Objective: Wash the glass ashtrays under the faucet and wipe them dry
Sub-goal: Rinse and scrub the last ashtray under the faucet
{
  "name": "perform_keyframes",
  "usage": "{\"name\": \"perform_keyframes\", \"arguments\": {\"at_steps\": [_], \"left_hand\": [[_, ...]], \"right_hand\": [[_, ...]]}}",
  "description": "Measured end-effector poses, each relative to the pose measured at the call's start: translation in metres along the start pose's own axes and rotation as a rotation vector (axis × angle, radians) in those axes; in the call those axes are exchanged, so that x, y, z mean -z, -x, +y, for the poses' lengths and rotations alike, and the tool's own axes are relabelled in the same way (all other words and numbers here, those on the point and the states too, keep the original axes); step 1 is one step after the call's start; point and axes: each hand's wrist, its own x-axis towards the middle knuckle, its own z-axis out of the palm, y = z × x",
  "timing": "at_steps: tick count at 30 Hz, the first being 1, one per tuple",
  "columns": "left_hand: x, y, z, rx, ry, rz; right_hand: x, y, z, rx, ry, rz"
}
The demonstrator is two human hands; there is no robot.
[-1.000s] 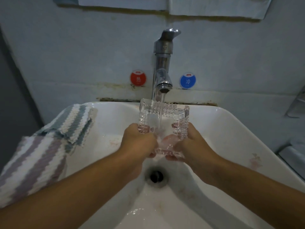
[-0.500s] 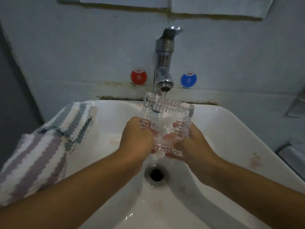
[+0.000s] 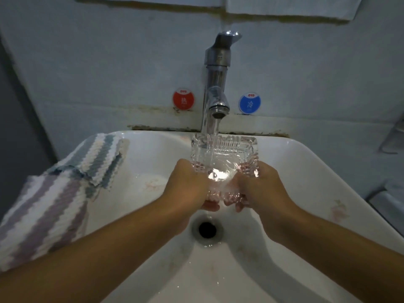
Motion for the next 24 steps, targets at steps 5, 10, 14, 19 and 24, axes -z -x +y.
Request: {"name": "perform_keyframes", "arguments": {"at_steps": [5,10,14,19,24], "left_hand": [[0.001,0.005,0.002,0.020,0.070,-0.085],[0.002,0.013,0.006,0.007,0.015,-0.080],[0.005,0.010,0.010,0.033,-0.025,-0.068],[0.008,0.006,0.010,0.055,-0.026,-0.042],[0.016,0.005,0.020,0.078,-0.011,-0.021]], "right_hand": [[0.002,0.002,-0.002,0.052,0.032,0.013],[-0.001,0.006,-0.004,0.070,0.042,-0.006],[-0.002,0.006,-0.001,0.037,0.012,-0.010],[-0.001,0.003,-0.001,-0.018,-0.011,-0.113],[0.000,0.002,-0.008,-0.063,-0.119,-0.250]]}}
